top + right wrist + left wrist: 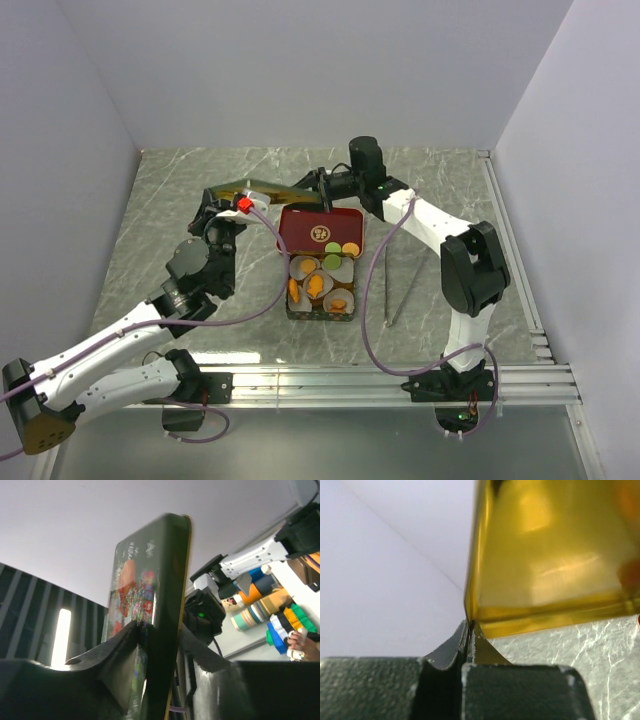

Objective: Pack the cookies

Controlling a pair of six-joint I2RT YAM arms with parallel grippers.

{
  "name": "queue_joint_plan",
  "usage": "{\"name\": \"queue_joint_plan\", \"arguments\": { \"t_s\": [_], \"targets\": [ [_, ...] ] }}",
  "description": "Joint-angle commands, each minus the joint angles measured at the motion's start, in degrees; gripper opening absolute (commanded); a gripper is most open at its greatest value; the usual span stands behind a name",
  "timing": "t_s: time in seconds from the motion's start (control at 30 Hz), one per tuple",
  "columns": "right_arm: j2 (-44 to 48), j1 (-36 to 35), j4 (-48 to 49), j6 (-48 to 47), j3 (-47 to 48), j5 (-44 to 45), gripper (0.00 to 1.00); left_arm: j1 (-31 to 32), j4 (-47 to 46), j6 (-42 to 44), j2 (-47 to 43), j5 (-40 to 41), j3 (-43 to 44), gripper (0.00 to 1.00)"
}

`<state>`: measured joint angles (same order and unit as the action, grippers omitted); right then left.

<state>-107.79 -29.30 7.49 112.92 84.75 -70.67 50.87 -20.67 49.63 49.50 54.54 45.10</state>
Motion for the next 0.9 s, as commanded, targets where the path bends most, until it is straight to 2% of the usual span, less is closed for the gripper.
{"name": "queue_joint_plan", "arguments": {
  "t_s": [0.0, 0.17, 0.27, 0.3, 0.43, 0.47, 0.5, 0.67, 0.87],
  "targets": [
    [5.2, -0.6, 11.8, 8.4, -0.5, -1.8, 0.35, 0.4, 1.3, -2.6, -0.5, 1.3, -0.3, 0.00],
    [6.1, -0.6, 18.3, 13.8, -2.8, -0.6, 0.27, 0.6, 4.9, -5.1, -0.8, 1.2, 0.8, 0.00],
    [6.7, -0.5, 23.8, 17.8, -5.0, 1.8, 0.24, 0.9, 11.0, -9.0, -0.8, 0.8, 2.7, 0.00],
    [6.9, -0.5, 26.8, 18.9, -6.2, 2.7, 0.22, 1.0, 15.5, -11.6, -0.8, 0.6, 3.4, 0.00],
    [8.0, -0.5, 32.8, 23.9, -8.4, 9.8, 0.08, 1.7, 26.9, -18.4, -0.7, -0.7, 7.1, 0.00],
    [8.0, -0.4, 35.4, 24.8, -8.7, 11.2, 0.02, 1.8, 28.4, -19.3, -0.8, -0.8, 7.5, 0.00],
    [7.9, -0.4, 36.3, 25.4, -8.8, 12.3, 0.00, 2.0, 29.6, -20.9, -0.9, -0.7, 7.7, 0.00],
    [6.9, -0.1, 37.7, 26.6, -6.9, 17.0, 0.00, 3.6, 36.6, -23.8, -1.7, -0.1, 9.5, 0.00],
    [5.7, -0.1, 39.0, 28.5, -4.5, 21.1, 0.00, 4.8, 41.0, -26.8, -2.4, -0.2, 10.6, 0.00]
  ]
}}
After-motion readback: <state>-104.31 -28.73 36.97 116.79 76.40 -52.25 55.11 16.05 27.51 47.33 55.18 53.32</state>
